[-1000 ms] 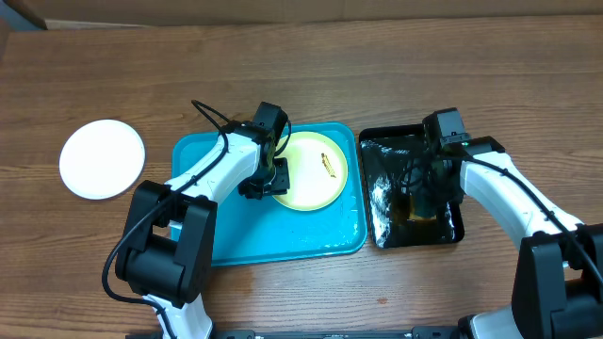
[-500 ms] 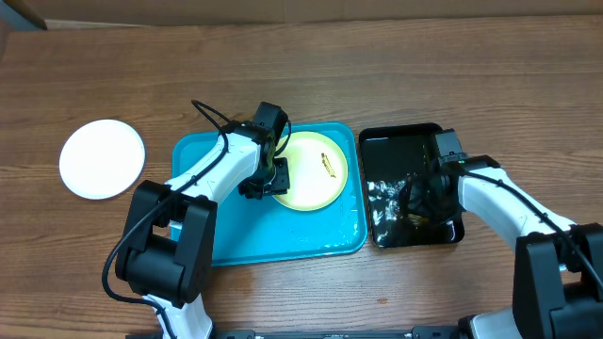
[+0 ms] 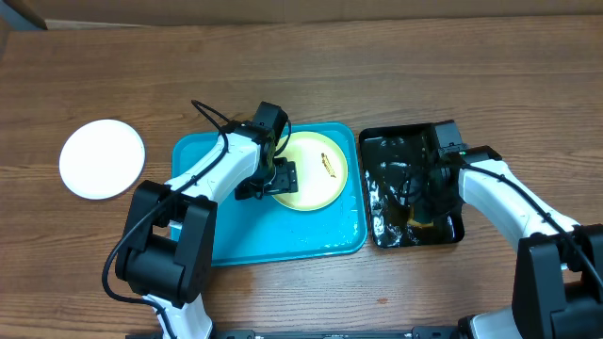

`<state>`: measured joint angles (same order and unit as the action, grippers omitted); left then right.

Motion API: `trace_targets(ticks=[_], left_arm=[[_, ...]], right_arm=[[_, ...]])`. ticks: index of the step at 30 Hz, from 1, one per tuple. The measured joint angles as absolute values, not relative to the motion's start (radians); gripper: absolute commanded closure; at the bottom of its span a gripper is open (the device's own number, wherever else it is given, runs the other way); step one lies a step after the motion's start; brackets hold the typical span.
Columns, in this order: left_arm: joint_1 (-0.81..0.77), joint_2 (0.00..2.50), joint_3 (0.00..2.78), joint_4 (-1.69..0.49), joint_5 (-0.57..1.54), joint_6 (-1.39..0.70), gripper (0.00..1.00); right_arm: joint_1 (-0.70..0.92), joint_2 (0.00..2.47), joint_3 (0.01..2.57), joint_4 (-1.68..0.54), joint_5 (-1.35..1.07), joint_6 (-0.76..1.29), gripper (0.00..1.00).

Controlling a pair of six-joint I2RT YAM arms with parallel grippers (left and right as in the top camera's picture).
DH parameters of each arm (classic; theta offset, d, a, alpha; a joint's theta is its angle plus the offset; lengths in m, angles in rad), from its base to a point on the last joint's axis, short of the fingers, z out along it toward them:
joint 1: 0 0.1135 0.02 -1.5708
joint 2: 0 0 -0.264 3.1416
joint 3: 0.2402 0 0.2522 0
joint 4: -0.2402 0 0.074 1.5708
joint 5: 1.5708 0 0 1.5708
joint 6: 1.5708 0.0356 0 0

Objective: Clean dirty plates on tray and stack at the side
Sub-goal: 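Wipe the sponge around the black tray water with the right gripper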

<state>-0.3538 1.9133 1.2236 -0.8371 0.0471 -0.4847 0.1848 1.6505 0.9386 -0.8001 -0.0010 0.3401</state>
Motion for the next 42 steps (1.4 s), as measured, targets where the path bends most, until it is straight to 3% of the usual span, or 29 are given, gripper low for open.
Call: trace_targets(ticks=[6, 8, 10, 12, 14, 15, 16, 17, 18, 19, 20, 21, 22, 24, 29, 32, 35, 36, 37, 38, 39, 40, 42], left_arm=[[-0.354, 1.913, 1.224, -0.825, 0.047, -0.485, 0.00], [-0.354, 1.913, 1.224, -0.817, 0.047, -0.489, 0.14], [-0.354, 1.914, 1.224, -0.813, 0.047, -0.486, 0.18], [-0.354, 1.913, 1.224, -0.807, 0.047, -0.488, 0.18], [-0.354, 1.913, 1.224, -0.803, 0.047, -0.488, 0.18], [-0.354, 1.913, 1.224, -0.802, 0.047, -0.488, 0.19], [-0.354, 1.914, 1.224, -0.802, 0.047, -0.489, 0.24], [-0.354, 1.913, 1.224, -0.802, 0.047, -0.488, 0.35], [-0.354, 1.913, 1.224, -0.802, 0.047, -0.487, 0.39], [-0.354, 1.913, 1.224, -0.801, 0.044, -0.489, 0.48], [-0.354, 1.913, 1.224, -0.801, 0.041, -0.491, 0.49], [-0.354, 1.913, 1.224, -0.799, 0.036, -0.488, 0.45], [-0.354, 1.913, 1.224, -0.799, 0.030, -0.491, 0.37], [-0.354, 1.913, 1.224, -0.794, 0.017, -0.493, 0.36], [-0.354, 1.914, 1.224, -0.782, 0.009, -0.492, 0.38], [-0.354, 1.917, 1.224, -0.770, 0.009, -0.491, 0.48], [-0.354, 1.927, 1.225, -0.761, 0.006, -0.490, 0.61], [-0.354, 1.928, 1.227, -0.758, 0.007, -0.491, 0.63], [-0.354, 1.932, 1.233, -0.754, 0.007, -0.492, 0.64], [-0.354, 1.934, 1.234, -0.752, 0.007, -0.492, 0.65], [-0.354, 1.934, 1.236, -0.752, 0.008, -0.492, 0.66], [-0.354, 1.934, 1.236, -0.752, 0.007, -0.492, 0.66], [-0.353, 1.934, 1.237, -0.753, 0.007, -0.492, 0.62]], right_arm=[[0.185, 1.651, 0.926, -0.669, 0.017, 0.340, 0.42], [0.185, 1.655, 0.907, -0.631, 0.020, 0.339, 0.48], [0.185, 1.662, 0.890, -0.605, 0.024, 0.339, 0.53], [0.185, 1.674, 0.882, -0.591, 0.026, 0.338, 0.61], [0.185, 1.683, 0.882, -0.587, 0.030, 0.335, 0.80], [0.185, 1.684, 0.882, -0.586, 0.033, 0.329, 0.96], [0.185, 1.685, 0.882, -0.585, 0.033, 0.328, 0.96], [0.185, 1.687, 0.882, -0.582, 0.034, 0.337, 0.96], [0.185, 1.687, 0.882, -0.582, 0.034, 0.339, 0.96], [0.185, 1.687, 0.882, -0.579, 0.034, 0.339, 0.91], [0.185, 1.688, 0.882, -0.577, 0.033, 0.338, 0.81], [0.185, 1.688, 0.882, -0.577, 0.031, 0.339, 0.52], [0.184, 1.688, 0.883, -0.577, 0.028, 0.338, 0.45], [0.186, 1.690, 0.900, -0.593, 0.002, 0.342, 0.44], [0.187, 1.694, 0.917, -0.677, -0.016, 0.337, 0.44], [0.187, 1.694, 0.917, -0.718, -0.019, 0.337, 0.50], [0.187, 1.694, 0.916, -0.718, -0.019, 0.340, 0.90], [0.187, 1.694, 0.914, -0.717, -0.019, 0.339, 0.96], [0.187, 1.694, 0.909, -0.718, -0.020, 0.339, 0.96], [0.187, 1.694, 0.908, -0.717, -0.019, 0.345, 0.94], [0.186, 1.694, 0.909, -0.715, -0.021, 0.345, 0.80], [0.186, 1.694, 0.909, -0.714, -0.023, 0.348, 0.44], [0.186, 1.694, 0.913, -0.713, -0.048, 0.362, 0.39]])
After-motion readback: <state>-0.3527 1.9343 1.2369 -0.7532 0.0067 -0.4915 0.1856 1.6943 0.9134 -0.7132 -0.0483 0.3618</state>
